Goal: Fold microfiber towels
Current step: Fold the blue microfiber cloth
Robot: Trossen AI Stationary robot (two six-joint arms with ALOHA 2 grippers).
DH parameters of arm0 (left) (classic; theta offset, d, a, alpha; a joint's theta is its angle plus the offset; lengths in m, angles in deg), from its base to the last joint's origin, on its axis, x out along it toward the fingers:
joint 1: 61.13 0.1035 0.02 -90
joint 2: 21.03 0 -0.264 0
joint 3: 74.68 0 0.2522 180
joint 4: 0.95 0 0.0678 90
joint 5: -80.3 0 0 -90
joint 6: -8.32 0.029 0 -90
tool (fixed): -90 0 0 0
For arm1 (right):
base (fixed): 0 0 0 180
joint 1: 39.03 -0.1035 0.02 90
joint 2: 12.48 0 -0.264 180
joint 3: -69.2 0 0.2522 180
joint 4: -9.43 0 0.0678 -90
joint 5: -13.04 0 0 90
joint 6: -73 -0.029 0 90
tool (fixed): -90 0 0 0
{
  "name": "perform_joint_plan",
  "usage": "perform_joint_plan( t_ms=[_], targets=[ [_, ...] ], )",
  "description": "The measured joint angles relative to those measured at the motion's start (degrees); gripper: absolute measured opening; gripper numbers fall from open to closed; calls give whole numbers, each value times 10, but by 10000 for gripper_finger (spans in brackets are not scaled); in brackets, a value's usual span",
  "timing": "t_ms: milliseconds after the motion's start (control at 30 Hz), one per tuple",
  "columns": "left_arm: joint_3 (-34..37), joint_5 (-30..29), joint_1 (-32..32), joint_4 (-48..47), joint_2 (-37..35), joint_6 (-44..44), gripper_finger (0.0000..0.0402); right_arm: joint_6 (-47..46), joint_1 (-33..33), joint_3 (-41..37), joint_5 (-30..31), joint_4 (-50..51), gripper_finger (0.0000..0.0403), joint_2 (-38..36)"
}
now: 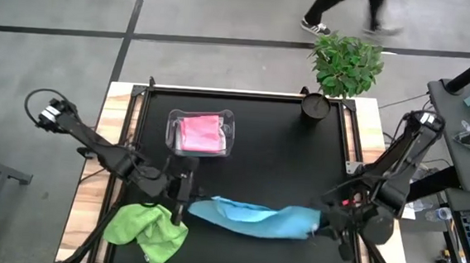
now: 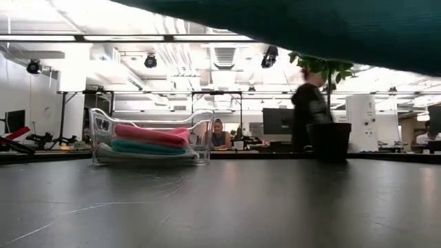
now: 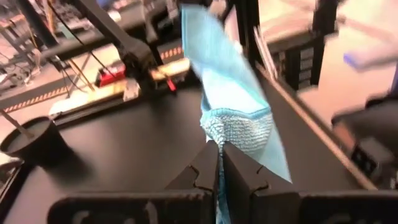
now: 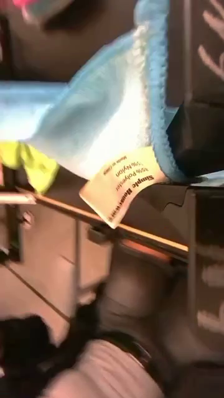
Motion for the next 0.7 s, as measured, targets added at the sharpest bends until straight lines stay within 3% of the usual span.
perform_joint_plan(
  t_ms=[133, 267, 500, 700],
  targets=[
    [21, -1, 1, 57, -14, -4, 0, -12, 0, 0, 19, 0, 8, -13],
    [24, -6, 1, 65, -27, -7, 0, -26, -2, 0, -42, 7, 8, -11],
    [53, -6, 1, 67, -28, -30, 0, -78, -2, -1, -8, 46, 8, 11],
    [97, -31, 1, 66, -27, -111, 1, -120, -6, -3, -10, 82, 8, 50]
  ],
)
